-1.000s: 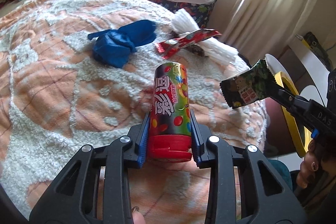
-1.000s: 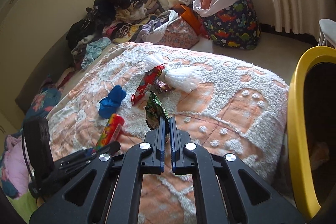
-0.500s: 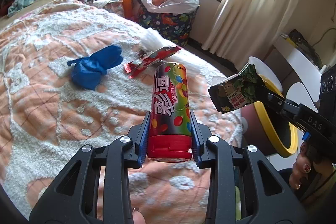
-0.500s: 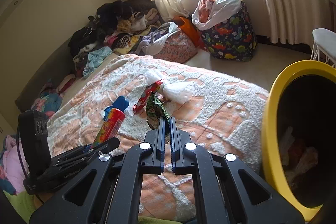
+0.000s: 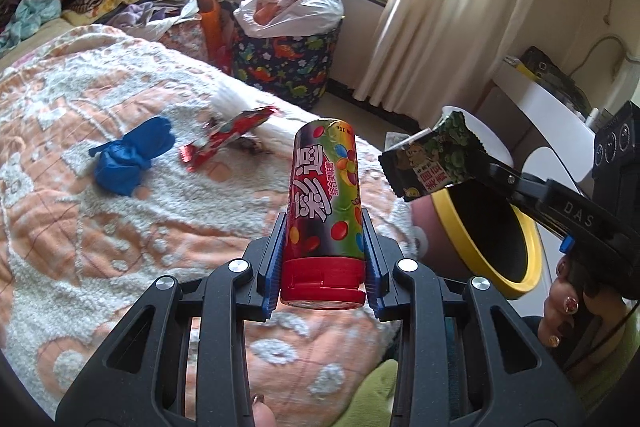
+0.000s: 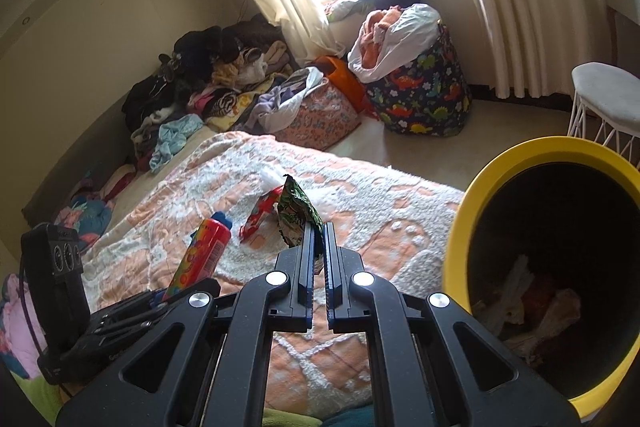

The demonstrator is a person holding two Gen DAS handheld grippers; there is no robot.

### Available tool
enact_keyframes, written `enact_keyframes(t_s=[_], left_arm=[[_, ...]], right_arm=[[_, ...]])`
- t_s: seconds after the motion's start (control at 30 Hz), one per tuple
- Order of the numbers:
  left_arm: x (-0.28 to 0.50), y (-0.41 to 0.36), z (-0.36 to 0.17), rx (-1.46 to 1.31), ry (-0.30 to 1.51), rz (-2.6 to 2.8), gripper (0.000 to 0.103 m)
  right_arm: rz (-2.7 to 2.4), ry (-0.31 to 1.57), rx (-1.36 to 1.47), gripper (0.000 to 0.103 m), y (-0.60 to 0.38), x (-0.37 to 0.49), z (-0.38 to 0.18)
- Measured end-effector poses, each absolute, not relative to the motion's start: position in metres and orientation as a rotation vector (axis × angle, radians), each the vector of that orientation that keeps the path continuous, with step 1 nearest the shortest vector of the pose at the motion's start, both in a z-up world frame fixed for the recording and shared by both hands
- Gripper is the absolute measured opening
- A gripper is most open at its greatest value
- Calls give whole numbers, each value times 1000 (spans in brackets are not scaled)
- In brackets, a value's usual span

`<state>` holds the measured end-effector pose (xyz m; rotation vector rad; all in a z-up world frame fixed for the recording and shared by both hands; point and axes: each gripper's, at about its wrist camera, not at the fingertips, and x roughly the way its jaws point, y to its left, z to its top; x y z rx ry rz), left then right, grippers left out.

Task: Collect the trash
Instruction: 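Carry the candy tube and green wrapper over the yellow-rimmed bin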

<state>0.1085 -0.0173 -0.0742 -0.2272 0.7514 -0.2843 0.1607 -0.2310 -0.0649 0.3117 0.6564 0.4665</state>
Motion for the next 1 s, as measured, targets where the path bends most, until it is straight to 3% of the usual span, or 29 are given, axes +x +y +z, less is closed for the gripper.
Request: enact_keyframes(t_s=[1.0], left_arm=[[103,-67,-44,-166,687,-374,26]], right_arm=[[312,555,354,4,-303,153,-46]])
